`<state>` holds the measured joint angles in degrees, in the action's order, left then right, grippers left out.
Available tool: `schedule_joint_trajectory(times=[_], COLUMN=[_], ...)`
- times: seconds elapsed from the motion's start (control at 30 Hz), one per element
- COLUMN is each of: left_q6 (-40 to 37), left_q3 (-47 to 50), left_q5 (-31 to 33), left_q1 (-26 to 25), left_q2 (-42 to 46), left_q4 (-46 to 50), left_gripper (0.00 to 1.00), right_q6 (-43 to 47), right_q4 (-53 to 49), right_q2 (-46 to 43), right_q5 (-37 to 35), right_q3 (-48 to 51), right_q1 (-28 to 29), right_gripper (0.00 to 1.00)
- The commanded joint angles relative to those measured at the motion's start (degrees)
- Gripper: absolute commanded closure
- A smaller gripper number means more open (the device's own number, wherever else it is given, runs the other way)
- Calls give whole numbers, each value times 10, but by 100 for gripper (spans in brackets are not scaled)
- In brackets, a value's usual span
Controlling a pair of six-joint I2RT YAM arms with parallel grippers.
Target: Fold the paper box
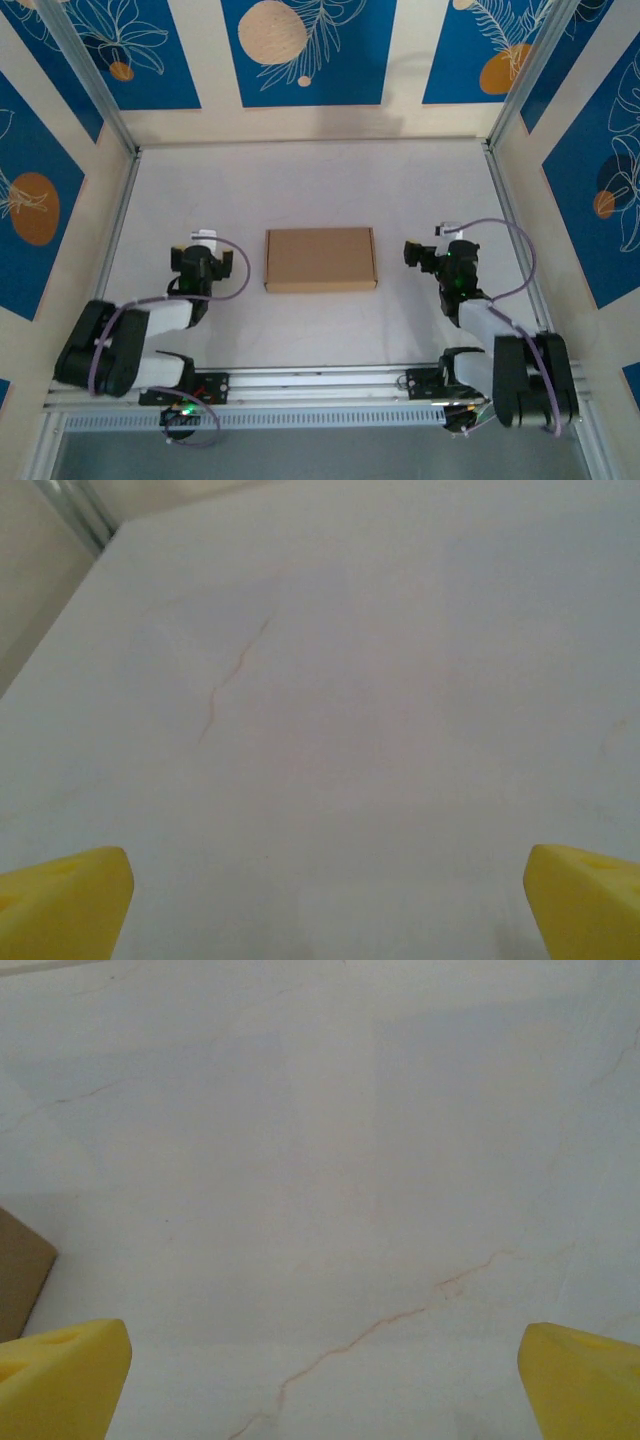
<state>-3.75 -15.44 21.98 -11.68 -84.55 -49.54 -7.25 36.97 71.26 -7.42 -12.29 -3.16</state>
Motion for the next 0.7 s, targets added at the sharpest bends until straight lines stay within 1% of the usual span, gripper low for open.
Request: schedule_joint_trajectory(times=[0.0, 0.03, 0.07, 0.1, 0.13, 0.17, 0.2, 0.23, 0.27, 0.3, 0.5, 0.67], left_q6=[-9, 1, 5, -2, 3, 25, 25, 23, 25, 23, 23, 23], left_q3=[20, 13, -16, -50, -58, -61, -60, -60, -62, -60, -58, -54], left_q5=[-43, -49, -63, -87, -118, -140, -143, -143, -143, -142, -142, -143], left_q1=[30, 31, 35, 38, 52, 72, 76, 76, 76, 76, 76, 76], left_q2=[-84, -63, -44, -51, -55, -47, -51, -52, -48, -52, -50, -48], left_q4=[-254, -208, -114, -62, -54, -29, -42, -44, -33, -46, -44, -51], left_gripper=[0, 0, 0, 0, 0, 0, 0, 0, 0, 0, 0, 0], right_q6=[-30, -30, -29, -26, -6, 19, 20, 14, 6, 11, 21, 18], right_q4=[205, 236, 290, 313, 222, 90, 118, 136, 98, 97, 99, 96], right_q2=[79, 115, 163, 187, 164, 149, 169, 166, 162, 162, 160, 160], right_q5=[97, 100, 103, 112, 125, 105, 81, 65, 48, 43, 23, 33], right_q3=[-14, -14, -15, -26, -56, -107, -111, -100, -114, -115, -114, -115], right_q1=[-28, -28, -23, -18, -12, 6, 22, 23, 21, 24, 36, 32], right_gripper=[1, 1, 1, 1, 1, 1, 1, 1, 1, 1, 1, 1])
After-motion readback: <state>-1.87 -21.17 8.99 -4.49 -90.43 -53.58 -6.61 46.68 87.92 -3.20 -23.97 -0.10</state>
